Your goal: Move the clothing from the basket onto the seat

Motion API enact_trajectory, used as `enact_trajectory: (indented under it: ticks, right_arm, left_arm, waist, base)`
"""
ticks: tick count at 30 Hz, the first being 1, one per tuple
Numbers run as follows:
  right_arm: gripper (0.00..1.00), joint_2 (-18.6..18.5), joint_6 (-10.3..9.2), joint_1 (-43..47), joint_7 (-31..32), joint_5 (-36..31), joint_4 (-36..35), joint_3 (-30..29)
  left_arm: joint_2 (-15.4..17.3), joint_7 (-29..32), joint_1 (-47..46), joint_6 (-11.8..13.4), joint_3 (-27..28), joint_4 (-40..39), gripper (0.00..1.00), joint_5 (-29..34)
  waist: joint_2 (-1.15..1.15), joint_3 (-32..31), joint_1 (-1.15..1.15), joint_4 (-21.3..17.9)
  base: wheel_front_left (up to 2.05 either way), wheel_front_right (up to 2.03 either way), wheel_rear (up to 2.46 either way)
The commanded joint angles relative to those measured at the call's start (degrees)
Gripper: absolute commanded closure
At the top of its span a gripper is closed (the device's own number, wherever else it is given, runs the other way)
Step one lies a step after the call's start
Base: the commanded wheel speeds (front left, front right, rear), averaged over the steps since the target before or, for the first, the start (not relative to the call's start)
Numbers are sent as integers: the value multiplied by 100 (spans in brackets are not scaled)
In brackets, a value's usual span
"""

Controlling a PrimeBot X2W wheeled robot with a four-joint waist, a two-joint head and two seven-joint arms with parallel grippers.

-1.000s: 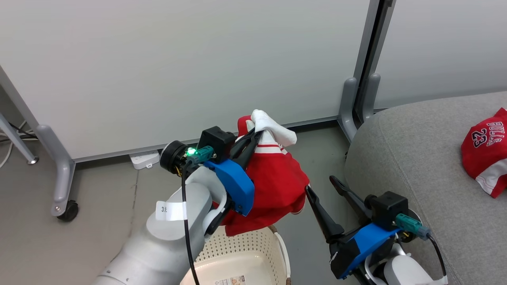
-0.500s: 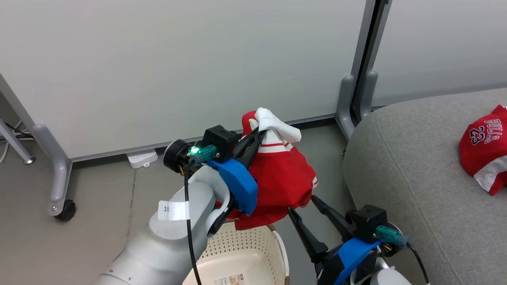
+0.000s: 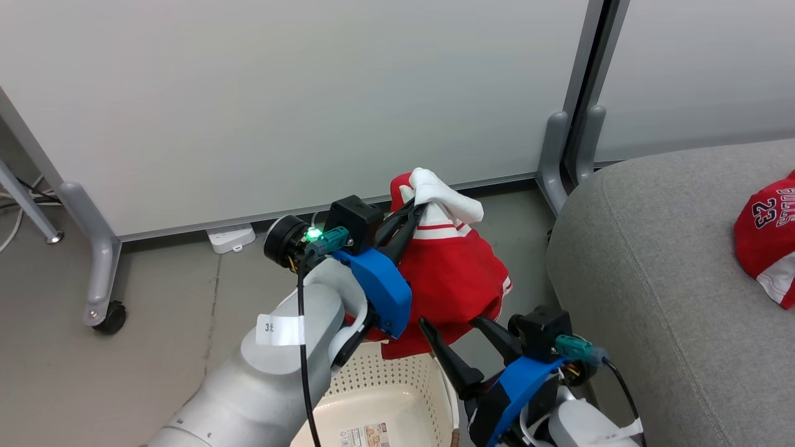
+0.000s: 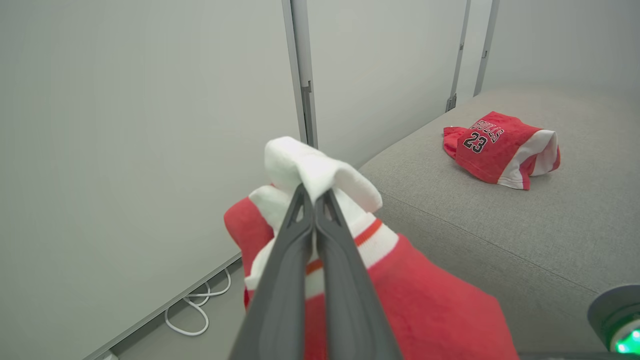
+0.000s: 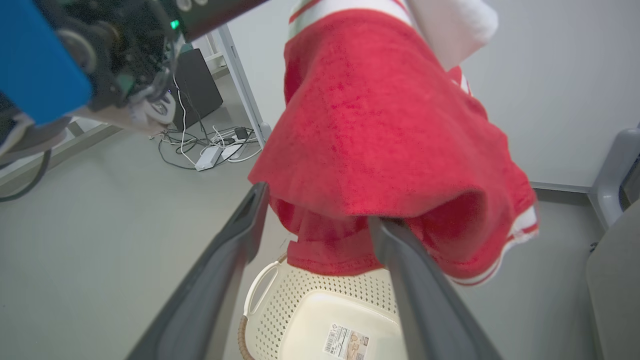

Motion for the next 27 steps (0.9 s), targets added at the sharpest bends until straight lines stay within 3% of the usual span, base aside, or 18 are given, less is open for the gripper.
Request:
enact_trajectory:
  ticks: [1,10,11,12,13,14,27]
  right_arm:
    - [0,33,1,-135,-73,62,62,31]
    - [0,89,1,-949,-443,179,822,238]
    - [11,85,1,-1036,-469,152,934,260]
    - [54,86,1,-1120,-505,146,1020,302]
    - [82,89,2,-1202,-547,134,1094,342]
    - [100,90,1,-1262,-575,122,1158,399]
    - [100,90,1,-1592,-837,218,1696,642]
  left_arm:
    - [1,-42,-90,-5,-8,-2,100,-28]
    - [-30,-45,-61,-6,-119,-38,100,-78]
    - [-33,-46,-59,-6,-130,-38,100,-81]
    - [-37,-47,-60,-6,-141,-38,100,-82]
    - [-38,-47,-62,-6,-151,-36,100,-89]
    - [-40,-48,-67,-6,-164,-33,100,-98]
    - [-47,-60,-78,5,-202,38,100,-180]
  waist:
    - [0,0,0,8]
    - [0,19,0,34]
    - [0,20,0,34]
    - [0,21,0,35]
    - [0,20,0,37]
    - [0,20,0,40]
    - [0,-13,0,-19]
  base:
    - [0,0,0]
    - [0,0,0]
    - [0,0,0]
    - [0,0,0]
    - [0,0,0]
    - [0,0,0]
    - [0,0,0]
